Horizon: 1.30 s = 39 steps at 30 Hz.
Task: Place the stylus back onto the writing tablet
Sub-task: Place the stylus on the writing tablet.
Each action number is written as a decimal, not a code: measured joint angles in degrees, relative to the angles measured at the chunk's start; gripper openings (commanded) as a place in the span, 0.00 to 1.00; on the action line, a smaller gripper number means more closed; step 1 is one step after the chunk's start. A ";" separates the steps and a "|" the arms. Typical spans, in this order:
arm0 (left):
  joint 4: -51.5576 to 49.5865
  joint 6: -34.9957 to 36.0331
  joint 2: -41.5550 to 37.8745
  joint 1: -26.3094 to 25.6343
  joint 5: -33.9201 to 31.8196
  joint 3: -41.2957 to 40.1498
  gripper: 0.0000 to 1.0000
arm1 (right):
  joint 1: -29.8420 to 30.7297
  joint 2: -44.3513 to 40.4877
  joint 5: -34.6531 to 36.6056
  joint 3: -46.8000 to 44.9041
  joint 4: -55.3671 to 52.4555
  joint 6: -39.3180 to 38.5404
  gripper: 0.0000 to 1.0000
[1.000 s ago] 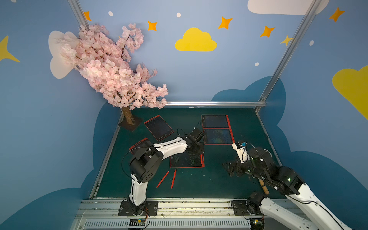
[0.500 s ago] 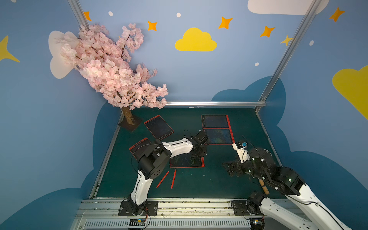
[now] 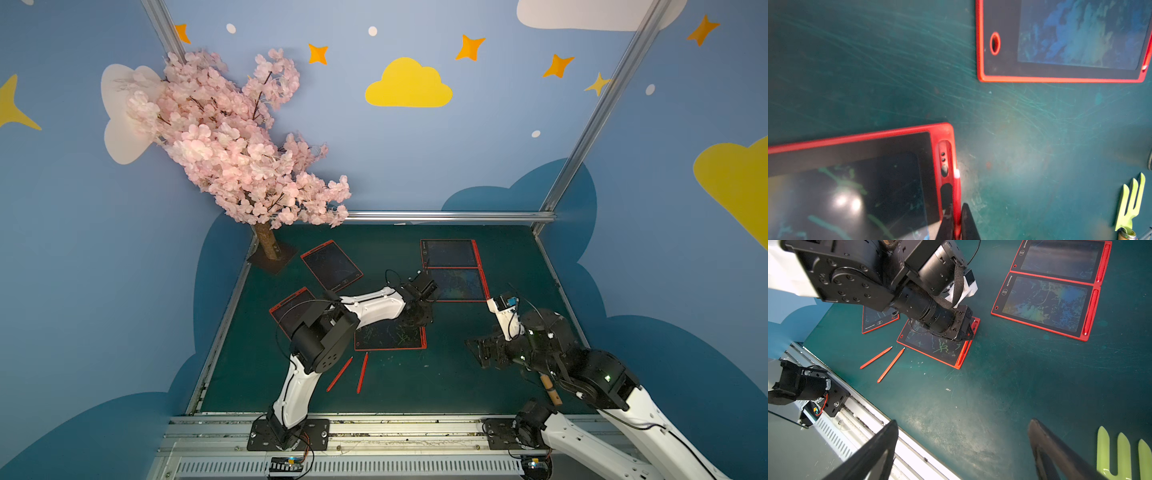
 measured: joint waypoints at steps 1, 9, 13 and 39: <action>-0.07 0.00 0.00 0.00 -0.02 0.00 0.10 | -0.02 0.00 0.00 0.00 0.00 0.00 0.96; -0.33 0.70 0.00 0.00 -0.20 0.00 0.17 | -0.26 0.00 -0.02 0.00 0.00 0.00 0.96; -0.46 1.03 0.00 -0.09 -0.22 0.11 0.18 | -0.31 0.00 -0.02 0.00 0.00 0.00 0.96; -4.57 2.75 0.00 -0.11 -2.40 1.40 0.03 | -0.96 0.00 -0.07 -0.31 0.02 0.00 0.95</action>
